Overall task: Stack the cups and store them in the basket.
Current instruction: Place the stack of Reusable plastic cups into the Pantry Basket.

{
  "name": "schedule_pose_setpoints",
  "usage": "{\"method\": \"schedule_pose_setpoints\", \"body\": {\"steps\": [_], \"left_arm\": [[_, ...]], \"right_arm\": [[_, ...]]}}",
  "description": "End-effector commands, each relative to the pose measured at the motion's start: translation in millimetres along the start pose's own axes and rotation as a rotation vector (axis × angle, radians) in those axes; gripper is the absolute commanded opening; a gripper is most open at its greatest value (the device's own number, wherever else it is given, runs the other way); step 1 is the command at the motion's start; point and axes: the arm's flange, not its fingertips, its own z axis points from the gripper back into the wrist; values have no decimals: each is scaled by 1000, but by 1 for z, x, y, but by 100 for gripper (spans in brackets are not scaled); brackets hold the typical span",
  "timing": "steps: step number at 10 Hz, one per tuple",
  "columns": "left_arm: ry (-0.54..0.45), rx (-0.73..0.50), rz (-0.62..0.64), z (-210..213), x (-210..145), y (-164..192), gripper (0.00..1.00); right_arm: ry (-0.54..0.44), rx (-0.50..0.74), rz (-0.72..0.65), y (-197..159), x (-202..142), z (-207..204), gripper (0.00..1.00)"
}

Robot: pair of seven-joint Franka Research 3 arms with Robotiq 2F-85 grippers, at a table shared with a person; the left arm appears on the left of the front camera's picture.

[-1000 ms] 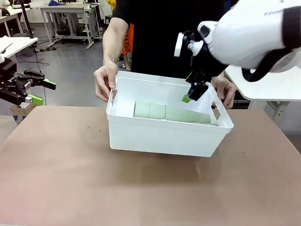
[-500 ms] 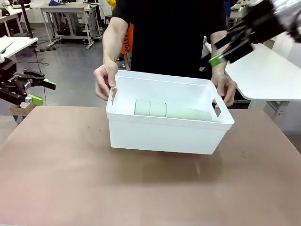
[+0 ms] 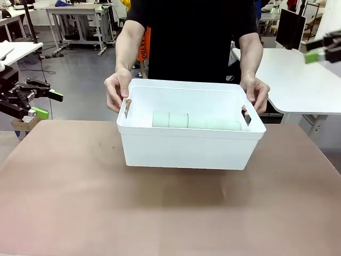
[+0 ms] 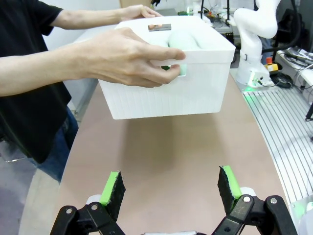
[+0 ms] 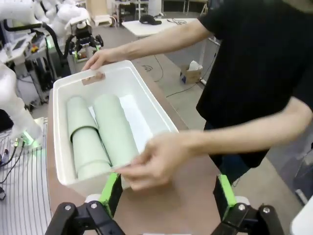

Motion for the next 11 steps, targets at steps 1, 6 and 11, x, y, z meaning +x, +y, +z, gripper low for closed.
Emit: {"method": "schedule_pose_setpoints", "body": {"steps": [1,6,11], "left_arm": [[-2,-4,2,0,3,-2,100],[-2,-4,2,0,3,-2,100],[-2,-4,2,0,3,-2,100]], "right_arm": [[-37,39,-28,-28,-38,-5,100],[-13,95,-6,-51,-90,-8,100],[-6,52,-88,-48,-95,-8,100]]}}
